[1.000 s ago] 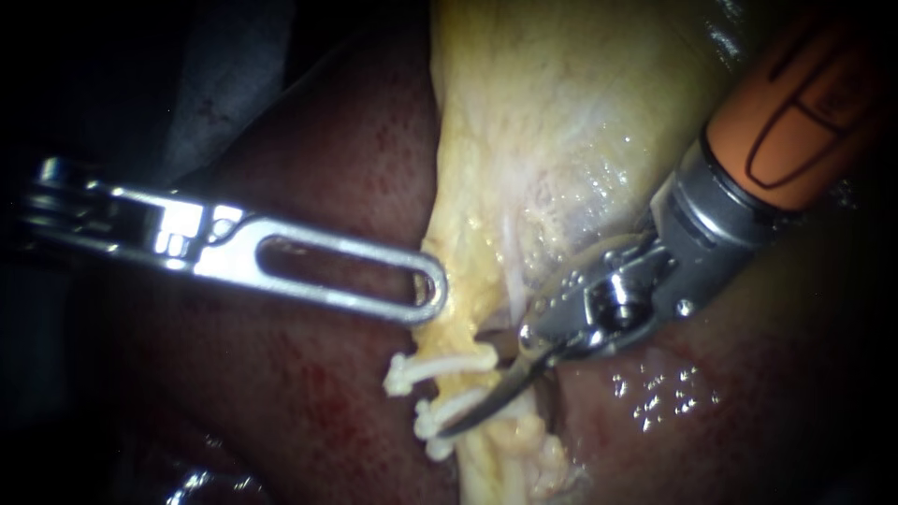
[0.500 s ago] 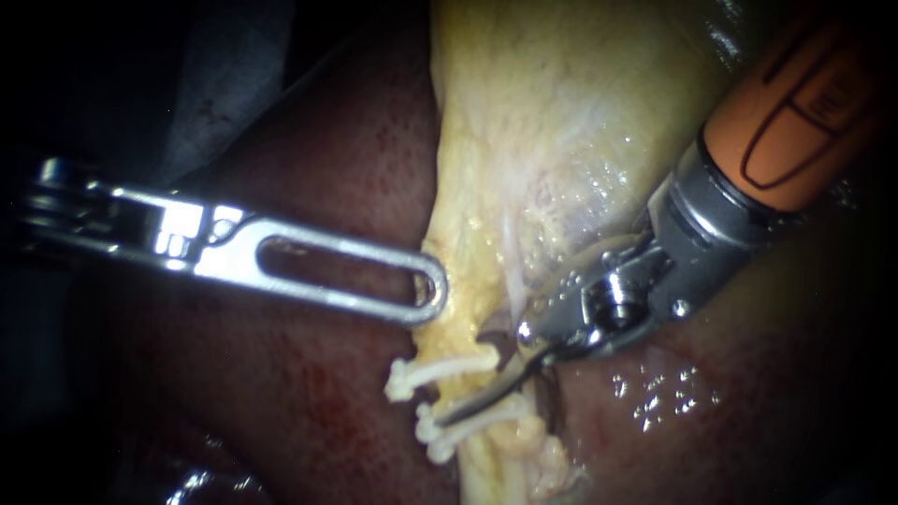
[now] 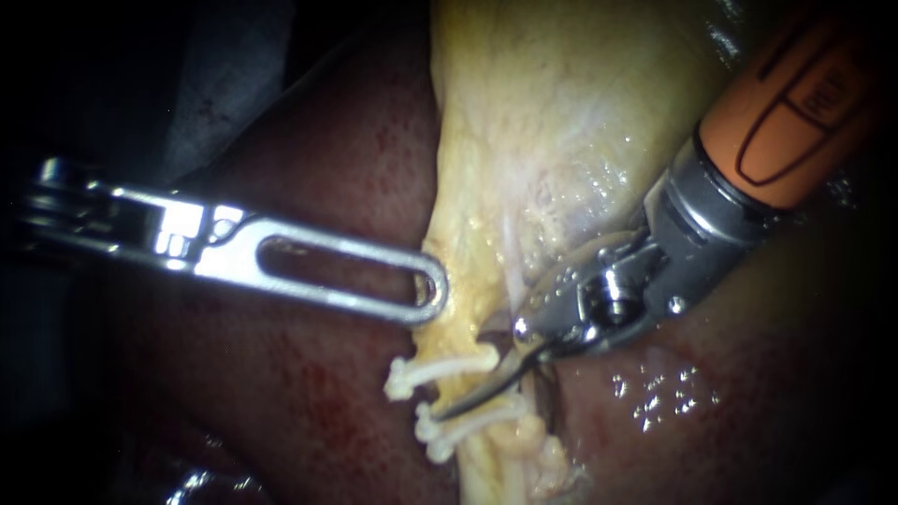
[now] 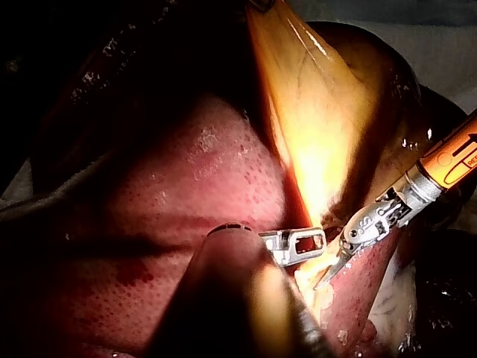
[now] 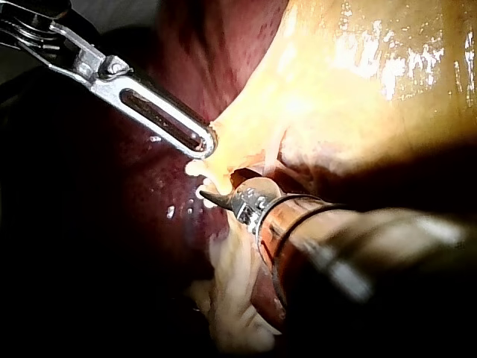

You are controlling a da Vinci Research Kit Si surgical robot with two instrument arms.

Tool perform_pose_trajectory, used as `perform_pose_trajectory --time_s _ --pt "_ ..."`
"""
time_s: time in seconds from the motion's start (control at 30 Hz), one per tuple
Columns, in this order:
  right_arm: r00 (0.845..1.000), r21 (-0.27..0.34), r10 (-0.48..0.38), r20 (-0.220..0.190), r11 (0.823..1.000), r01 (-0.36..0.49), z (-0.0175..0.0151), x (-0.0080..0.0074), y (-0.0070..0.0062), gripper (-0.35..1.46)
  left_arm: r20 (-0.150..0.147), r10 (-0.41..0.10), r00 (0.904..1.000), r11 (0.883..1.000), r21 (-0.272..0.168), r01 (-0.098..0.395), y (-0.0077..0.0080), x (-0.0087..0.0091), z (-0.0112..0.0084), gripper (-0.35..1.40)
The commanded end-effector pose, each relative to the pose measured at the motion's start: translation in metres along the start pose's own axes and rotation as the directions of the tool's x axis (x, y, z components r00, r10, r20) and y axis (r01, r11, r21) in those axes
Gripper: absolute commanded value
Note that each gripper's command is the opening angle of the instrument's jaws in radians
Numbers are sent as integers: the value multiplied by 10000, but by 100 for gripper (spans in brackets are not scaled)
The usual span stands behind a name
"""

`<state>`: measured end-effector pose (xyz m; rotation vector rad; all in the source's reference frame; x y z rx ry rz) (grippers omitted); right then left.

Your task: Go to the cutting position left tube

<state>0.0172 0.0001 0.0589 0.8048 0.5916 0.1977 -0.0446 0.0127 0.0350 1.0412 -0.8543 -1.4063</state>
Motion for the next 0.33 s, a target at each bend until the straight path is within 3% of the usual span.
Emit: perform_pose_trajectory --time_s 0.03,0.33 --pt "10000 4 -8 -1 10000 8 0 0 0 29 0 -1 10000 10000 1 1 0 0 0 -35" --pt "10000 8 -14 2 10000 14 0 0 0 29 4 -2 10000 10000 -1 2 0 0 1 -35"
